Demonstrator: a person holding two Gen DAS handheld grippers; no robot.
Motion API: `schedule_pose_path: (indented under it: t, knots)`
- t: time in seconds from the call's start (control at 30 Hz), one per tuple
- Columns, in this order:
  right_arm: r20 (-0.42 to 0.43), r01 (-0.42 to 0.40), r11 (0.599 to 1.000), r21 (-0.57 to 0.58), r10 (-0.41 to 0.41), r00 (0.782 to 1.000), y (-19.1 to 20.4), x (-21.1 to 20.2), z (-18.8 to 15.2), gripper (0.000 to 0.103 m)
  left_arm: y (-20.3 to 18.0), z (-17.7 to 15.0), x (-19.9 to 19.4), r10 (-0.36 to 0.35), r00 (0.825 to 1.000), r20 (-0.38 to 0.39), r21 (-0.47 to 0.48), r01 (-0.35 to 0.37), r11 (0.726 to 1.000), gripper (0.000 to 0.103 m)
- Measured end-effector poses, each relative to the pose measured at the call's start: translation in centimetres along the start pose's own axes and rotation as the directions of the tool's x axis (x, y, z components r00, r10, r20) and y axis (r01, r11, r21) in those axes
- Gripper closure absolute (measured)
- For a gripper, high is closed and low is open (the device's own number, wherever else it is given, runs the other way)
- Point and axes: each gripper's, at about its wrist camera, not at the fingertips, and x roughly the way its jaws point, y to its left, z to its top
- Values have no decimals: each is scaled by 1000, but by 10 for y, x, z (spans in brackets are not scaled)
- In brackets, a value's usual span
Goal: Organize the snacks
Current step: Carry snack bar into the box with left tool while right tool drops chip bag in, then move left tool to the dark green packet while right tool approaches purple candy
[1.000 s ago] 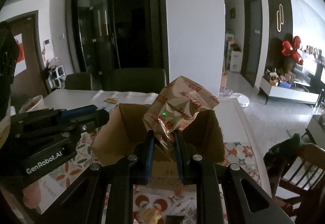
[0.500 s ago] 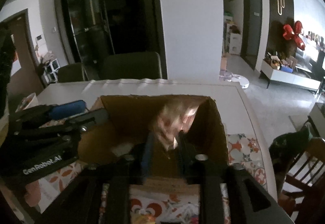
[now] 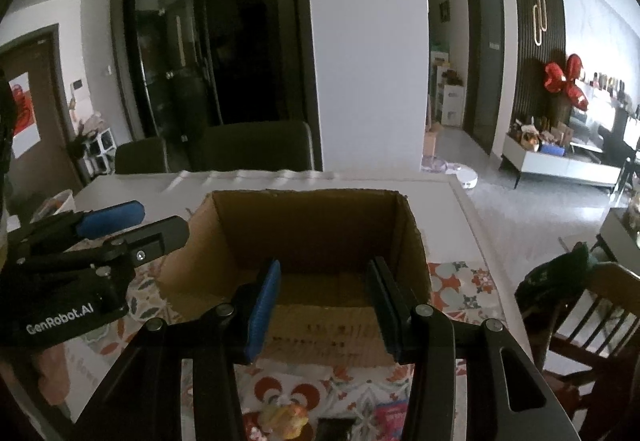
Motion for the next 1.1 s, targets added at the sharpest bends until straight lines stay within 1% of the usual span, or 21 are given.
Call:
schedule_pose_path:
  t: [0.07,0.13,0.27,0.43,0.63,0.77,0.87,1.1]
  knots:
    - [16,9,1000,-2,-9,1000,4,-9,-4,57,0,-3,-10,-1,1000,17,2,1,1000,44]
    - [33,1,1000,9,-1,999,5,-18,-7,57,-2,-10,-21,26,999,40,17,-27,999,44]
    - [57,-2,1000,26,0,998,8,-34,-16,57,-1,-23,-37,46,997,57,19,-47,999,43]
    - [82,20,999,27,-22,996,15,-51,-31,57,2,-44,-51,53,997,54,1,-53,999,43]
    - [100,52,999,8,-53,994,25,-66,-52,57,1,-68,-60,62,997,35,8,-62,998,43]
    - [96,63,998,0,-63,993,30,-74,-65,57,1,-81,-65,76,997,30,17,-77,997,43]
    - [92,63,998,-1,-62,994,32,-77,-74,57,0,-90,-68,73,997,25,19,-73,997,43]
    - [48,47,999,5,-47,998,33,-78,-98,57,-4,-113,-64,64,998,-18,26,-64,998,42]
